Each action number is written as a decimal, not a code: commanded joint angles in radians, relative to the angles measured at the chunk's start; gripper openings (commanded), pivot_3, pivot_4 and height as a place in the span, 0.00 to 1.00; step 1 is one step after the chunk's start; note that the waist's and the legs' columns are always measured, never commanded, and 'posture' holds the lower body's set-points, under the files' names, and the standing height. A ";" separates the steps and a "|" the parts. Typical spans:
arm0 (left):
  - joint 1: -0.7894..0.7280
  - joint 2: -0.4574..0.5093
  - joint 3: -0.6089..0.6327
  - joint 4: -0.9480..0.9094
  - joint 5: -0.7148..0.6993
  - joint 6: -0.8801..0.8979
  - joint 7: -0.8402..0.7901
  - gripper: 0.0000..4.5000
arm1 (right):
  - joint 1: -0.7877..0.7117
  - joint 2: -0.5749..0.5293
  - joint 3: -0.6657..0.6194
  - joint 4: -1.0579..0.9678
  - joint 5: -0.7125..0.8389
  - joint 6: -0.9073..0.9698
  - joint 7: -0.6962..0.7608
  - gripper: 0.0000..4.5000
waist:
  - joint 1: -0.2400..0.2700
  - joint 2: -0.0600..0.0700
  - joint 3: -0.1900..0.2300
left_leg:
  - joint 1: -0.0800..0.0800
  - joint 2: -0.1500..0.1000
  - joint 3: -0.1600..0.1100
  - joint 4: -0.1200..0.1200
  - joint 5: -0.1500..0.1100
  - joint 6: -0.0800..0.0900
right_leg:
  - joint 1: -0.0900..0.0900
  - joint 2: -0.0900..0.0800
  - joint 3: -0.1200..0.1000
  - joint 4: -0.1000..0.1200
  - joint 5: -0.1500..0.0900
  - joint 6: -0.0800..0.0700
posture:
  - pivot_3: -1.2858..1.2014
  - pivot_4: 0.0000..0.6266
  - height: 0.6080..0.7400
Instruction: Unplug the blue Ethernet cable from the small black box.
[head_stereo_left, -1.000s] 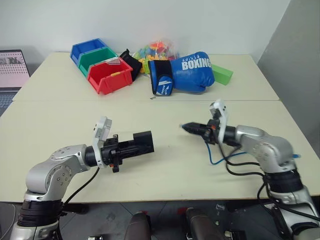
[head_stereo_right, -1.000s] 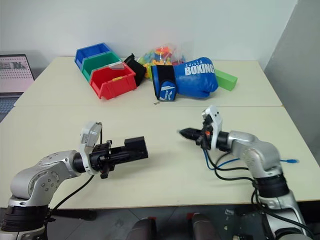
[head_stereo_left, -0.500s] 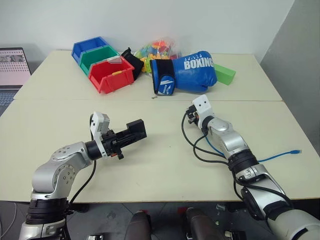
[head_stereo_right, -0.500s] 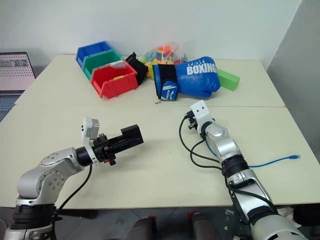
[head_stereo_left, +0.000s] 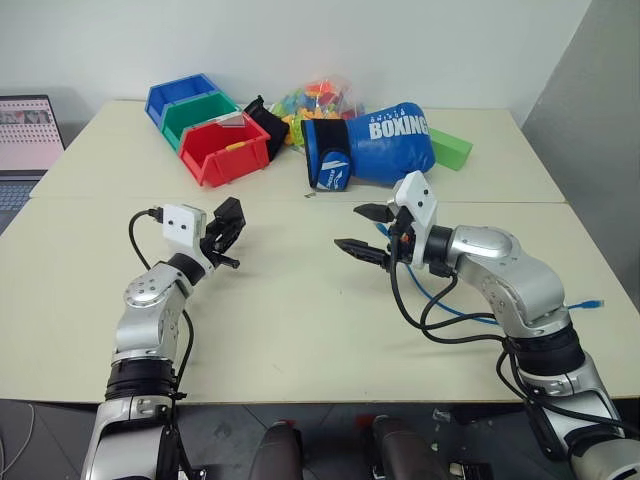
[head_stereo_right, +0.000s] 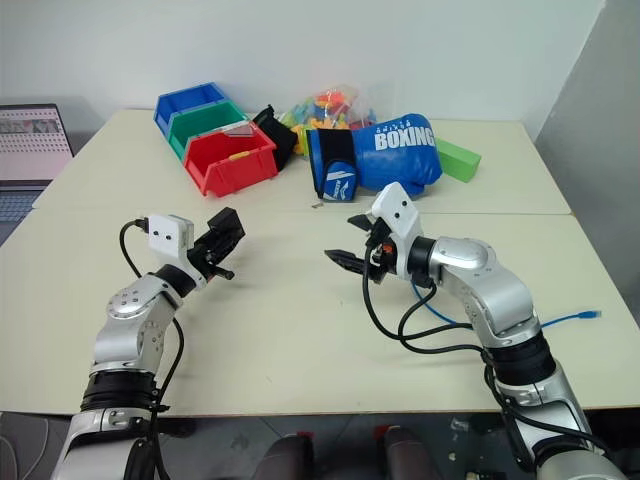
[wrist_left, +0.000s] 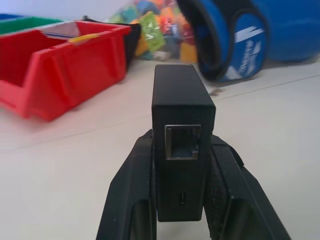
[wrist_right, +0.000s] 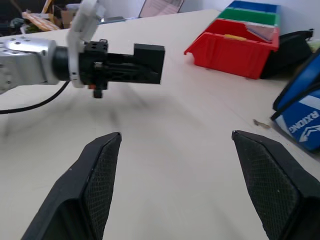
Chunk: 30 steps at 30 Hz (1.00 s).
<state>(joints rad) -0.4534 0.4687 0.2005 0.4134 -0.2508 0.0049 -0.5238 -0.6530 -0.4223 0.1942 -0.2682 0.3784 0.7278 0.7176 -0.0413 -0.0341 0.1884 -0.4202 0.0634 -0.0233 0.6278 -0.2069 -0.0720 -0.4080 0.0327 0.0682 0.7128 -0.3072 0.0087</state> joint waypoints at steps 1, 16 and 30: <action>-0.037 -0.038 0.004 0.126 0.033 -0.100 0.042 0.18 | -0.001 -0.003 0.021 -0.071 0.016 0.043 0.000 0.83 | 0.004 0.000 0.000 | 0.000 0.000 0.000 0.000 0.000 0.000 | 0.000 0.000 -0.001 0.000 0.000 0.000 | 0.52 0.24 1.00; 0.061 -0.040 0.034 0.063 -0.032 0.025 -0.030 0.84 | 0.014 0.000 0.032 -0.102 0.003 0.082 -0.027 0.84 | 0.000 0.000 0.000 | 0.000 0.000 0.000 0.000 0.000 0.000 | 0.001 0.000 -0.002 0.000 0.000 0.000 | 0.52 0.24 1.00; 0.386 0.223 0.141 -0.498 -0.120 0.420 -0.103 0.89 | 0.154 -0.091 -0.060 -0.100 -0.004 -0.005 -0.010 0.84 | -0.013 0.000 0.000 | 0.002 0.001 -0.001 -0.001 0.000 0.000 | 0.002 0.000 0.001 0.000 -0.003 0.004 | 0.52 0.24 1.00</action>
<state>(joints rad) -0.0679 0.6414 0.2939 -0.0220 -0.3542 0.4058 -0.6044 -0.5045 -0.4903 0.1966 -0.3501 0.3725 0.7699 0.6937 -0.0539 -0.0346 0.1884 -0.4181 0.0640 -0.0247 0.6270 -0.2069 -0.0721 -0.4064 0.0325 0.0695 0.7128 -0.3099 0.0132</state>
